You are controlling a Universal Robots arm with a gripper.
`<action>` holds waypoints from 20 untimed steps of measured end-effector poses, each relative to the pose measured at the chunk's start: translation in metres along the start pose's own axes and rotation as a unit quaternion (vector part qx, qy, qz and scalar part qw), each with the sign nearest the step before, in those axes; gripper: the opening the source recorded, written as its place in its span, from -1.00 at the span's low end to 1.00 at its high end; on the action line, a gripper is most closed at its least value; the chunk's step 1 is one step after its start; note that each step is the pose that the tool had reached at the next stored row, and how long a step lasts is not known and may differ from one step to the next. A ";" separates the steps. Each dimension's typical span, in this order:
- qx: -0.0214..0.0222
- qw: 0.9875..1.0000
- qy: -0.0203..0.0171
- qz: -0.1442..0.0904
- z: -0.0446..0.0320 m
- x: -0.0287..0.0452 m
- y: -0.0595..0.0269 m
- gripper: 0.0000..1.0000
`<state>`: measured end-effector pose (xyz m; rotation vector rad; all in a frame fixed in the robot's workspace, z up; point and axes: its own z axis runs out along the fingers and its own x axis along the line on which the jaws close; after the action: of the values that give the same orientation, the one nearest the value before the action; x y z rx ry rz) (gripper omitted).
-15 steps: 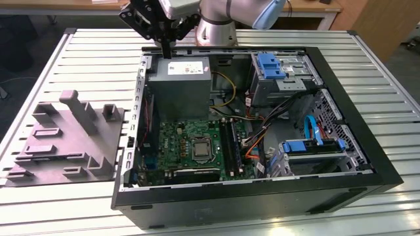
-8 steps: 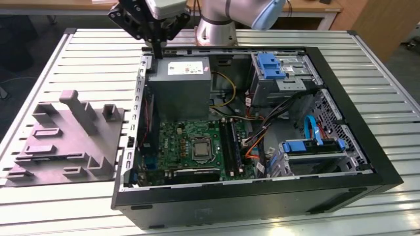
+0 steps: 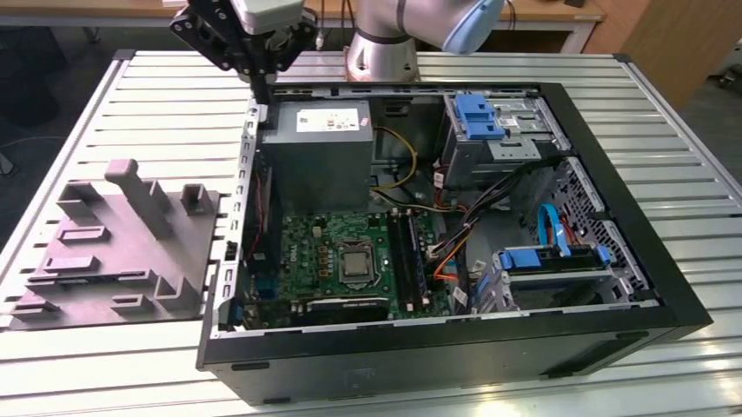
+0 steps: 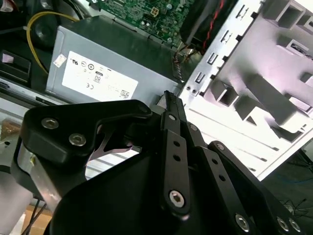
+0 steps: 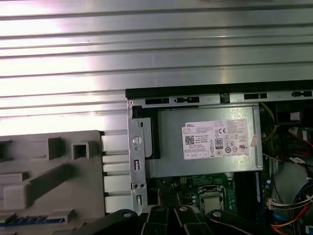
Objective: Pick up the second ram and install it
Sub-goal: 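Reach for the second ram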
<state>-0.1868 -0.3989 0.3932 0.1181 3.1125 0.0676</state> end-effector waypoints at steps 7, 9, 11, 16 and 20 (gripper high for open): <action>0.000 1.000 0.000 0.000 -0.0003 0.0143 -0.0011 -0.80; 0.000 1.000 0.000 0.000 -0.0005 0.0186 -0.0014 -0.80; 0.000 1.000 0.000 0.000 -0.0006 0.0232 -0.0017 -0.80; 0.000 1.000 0.000 0.000 -0.0008 0.0361 -0.0027 -0.80; 0.000 1.000 0.000 0.000 -0.0012 0.0470 -0.0036 -0.80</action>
<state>-0.2339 -0.3989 0.3930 0.1179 3.1125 0.0676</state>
